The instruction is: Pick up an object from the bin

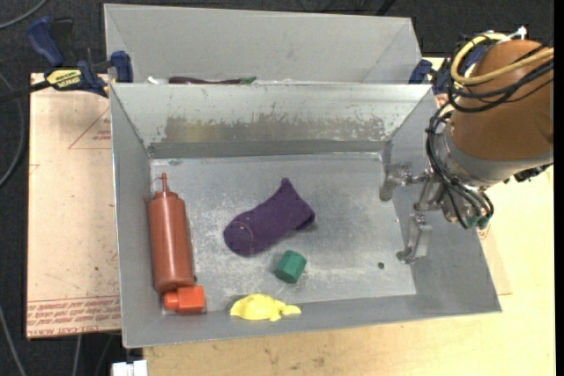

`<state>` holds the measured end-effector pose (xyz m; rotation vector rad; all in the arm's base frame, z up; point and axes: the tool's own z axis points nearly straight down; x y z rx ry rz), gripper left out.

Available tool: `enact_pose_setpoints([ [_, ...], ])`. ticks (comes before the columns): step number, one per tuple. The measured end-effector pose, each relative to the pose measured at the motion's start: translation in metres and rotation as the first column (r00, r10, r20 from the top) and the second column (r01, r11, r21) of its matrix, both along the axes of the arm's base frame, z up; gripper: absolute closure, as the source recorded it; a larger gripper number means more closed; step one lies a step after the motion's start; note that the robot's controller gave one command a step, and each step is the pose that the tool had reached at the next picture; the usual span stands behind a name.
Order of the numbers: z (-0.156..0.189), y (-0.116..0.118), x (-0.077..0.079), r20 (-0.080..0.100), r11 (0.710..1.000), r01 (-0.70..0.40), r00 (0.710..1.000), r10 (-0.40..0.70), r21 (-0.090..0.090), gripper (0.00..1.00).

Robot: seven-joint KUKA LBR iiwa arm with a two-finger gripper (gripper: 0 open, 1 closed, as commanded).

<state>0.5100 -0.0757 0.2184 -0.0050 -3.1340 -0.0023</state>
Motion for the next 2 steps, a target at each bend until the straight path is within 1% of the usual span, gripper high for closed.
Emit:
enact_pose_setpoints([
  [1, 0.004, 0.000, 0.002, 0.008, 1.000, -0.003, 1.000, 0.003, -0.001, 0.00],
  [2, -0.039, 0.008, 0.017, 0.014, 1.000, -0.031, 0.999, 0.031, -0.002, 0.00],
])
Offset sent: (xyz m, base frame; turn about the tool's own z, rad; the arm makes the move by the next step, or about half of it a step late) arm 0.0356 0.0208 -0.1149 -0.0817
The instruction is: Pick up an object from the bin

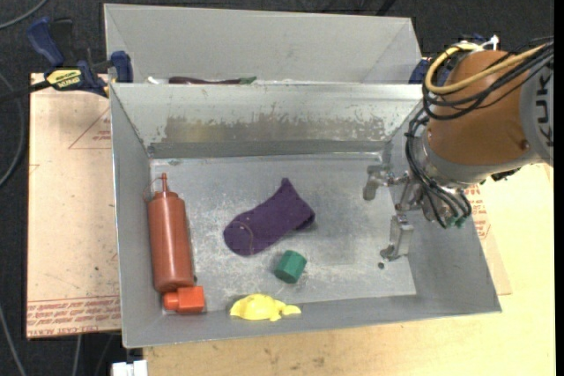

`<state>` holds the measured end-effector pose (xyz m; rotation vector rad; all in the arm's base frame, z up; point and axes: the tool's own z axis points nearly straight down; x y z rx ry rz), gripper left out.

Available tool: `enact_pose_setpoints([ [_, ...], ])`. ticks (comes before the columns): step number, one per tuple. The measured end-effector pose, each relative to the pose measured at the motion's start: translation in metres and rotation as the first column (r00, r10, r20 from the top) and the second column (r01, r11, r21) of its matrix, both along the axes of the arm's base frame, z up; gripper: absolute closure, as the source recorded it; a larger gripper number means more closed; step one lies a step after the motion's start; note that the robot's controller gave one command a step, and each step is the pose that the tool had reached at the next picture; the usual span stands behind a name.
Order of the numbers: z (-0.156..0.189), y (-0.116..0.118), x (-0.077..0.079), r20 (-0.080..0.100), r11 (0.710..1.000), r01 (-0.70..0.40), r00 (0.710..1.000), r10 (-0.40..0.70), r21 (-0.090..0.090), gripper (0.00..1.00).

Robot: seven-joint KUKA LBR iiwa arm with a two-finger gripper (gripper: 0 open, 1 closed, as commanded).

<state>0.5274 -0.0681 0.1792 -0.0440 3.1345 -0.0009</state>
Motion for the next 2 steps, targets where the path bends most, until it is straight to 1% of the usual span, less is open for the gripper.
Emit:
enact_pose_setpoints([
  [1, -0.061, 0.037, 0.013, -0.002, 0.991, -0.134, 0.991, 0.134, -0.001, 0.00],
  [2, -0.094, 0.056, 0.028, -0.002, 0.988, -0.156, 0.988, 0.156, 0.002, 0.00],
])
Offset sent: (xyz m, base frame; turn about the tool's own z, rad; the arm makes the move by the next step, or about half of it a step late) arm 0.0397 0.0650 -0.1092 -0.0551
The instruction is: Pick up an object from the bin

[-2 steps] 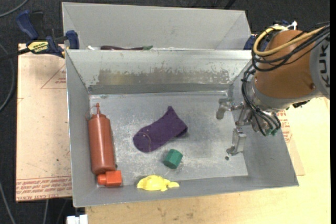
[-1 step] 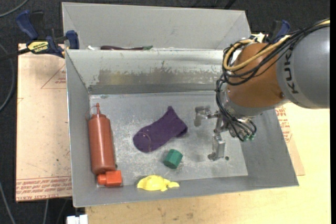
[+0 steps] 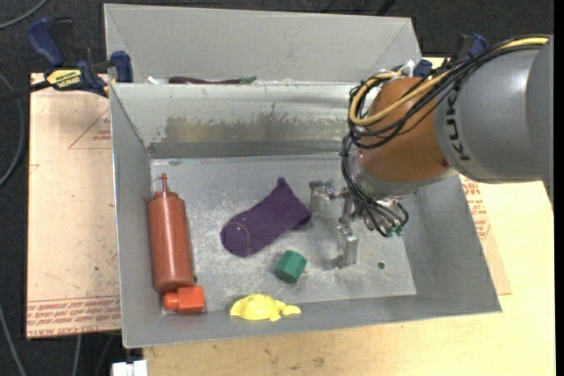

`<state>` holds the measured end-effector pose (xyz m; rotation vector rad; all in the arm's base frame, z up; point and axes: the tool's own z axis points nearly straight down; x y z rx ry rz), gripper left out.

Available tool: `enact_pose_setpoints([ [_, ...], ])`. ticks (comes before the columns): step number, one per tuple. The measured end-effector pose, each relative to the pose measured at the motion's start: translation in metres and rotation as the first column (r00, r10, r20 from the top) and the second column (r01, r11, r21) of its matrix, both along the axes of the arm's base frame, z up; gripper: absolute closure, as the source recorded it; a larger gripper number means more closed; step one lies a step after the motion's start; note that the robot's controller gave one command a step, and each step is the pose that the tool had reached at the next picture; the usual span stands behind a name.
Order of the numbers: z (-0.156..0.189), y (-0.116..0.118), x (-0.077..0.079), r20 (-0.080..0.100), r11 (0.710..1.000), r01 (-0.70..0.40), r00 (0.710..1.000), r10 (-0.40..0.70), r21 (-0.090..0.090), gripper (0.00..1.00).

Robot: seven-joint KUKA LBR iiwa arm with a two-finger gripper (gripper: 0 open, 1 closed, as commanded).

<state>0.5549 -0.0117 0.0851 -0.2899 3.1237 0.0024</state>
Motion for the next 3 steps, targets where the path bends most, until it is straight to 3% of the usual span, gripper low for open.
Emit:
enact_pose_setpoints([
  [1, -0.005, 0.043, 0.008, 0.002, 0.997, 0.083, 0.997, -0.083, -0.001, 0.00],
  [2, -0.010, 0.049, 0.046, 0.003, 0.993, -0.114, 0.993, 0.114, 0.003, 0.00],
  [3, -0.011, 0.058, 0.070, 0.007, 0.998, -0.059, 0.998, 0.059, -0.001, 0.00],
])
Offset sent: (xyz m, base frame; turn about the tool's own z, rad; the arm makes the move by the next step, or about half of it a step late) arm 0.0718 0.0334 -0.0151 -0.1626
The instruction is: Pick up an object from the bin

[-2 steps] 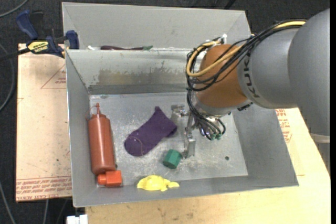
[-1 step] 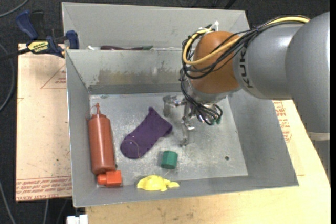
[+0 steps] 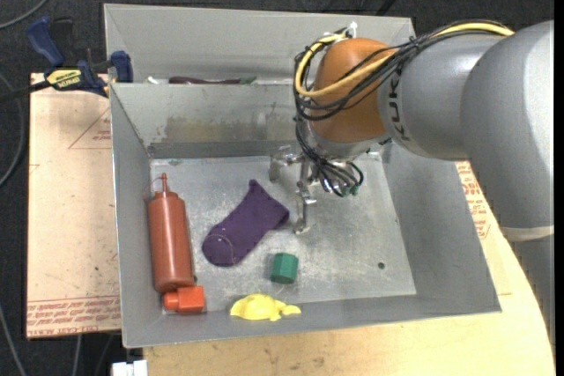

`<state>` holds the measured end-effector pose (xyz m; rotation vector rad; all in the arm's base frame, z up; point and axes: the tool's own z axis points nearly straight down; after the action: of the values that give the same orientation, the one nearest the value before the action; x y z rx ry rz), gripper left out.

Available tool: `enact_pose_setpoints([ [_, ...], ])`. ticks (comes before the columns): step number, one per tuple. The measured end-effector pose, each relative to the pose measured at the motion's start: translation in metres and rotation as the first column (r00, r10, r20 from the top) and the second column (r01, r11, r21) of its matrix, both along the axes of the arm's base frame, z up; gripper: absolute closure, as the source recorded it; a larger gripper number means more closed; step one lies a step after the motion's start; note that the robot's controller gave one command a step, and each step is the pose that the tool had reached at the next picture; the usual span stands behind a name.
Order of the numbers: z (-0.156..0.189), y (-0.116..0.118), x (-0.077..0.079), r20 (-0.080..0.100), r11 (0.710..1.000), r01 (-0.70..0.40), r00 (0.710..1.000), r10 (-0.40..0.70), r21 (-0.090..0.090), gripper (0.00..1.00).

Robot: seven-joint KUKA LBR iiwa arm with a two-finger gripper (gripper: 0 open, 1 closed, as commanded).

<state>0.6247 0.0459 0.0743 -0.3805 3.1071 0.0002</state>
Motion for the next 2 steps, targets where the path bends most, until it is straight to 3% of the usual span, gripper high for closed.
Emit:
enact_pose_setpoints([
  [1, -0.002, 0.026, -0.004, -0.004, 0.990, 0.142, 0.990, -0.142, 0.003, 0.00],
  [2, -0.003, 0.074, -0.006, 0.005, 0.953, -0.302, 0.953, 0.302, -0.002, 1.00],
])
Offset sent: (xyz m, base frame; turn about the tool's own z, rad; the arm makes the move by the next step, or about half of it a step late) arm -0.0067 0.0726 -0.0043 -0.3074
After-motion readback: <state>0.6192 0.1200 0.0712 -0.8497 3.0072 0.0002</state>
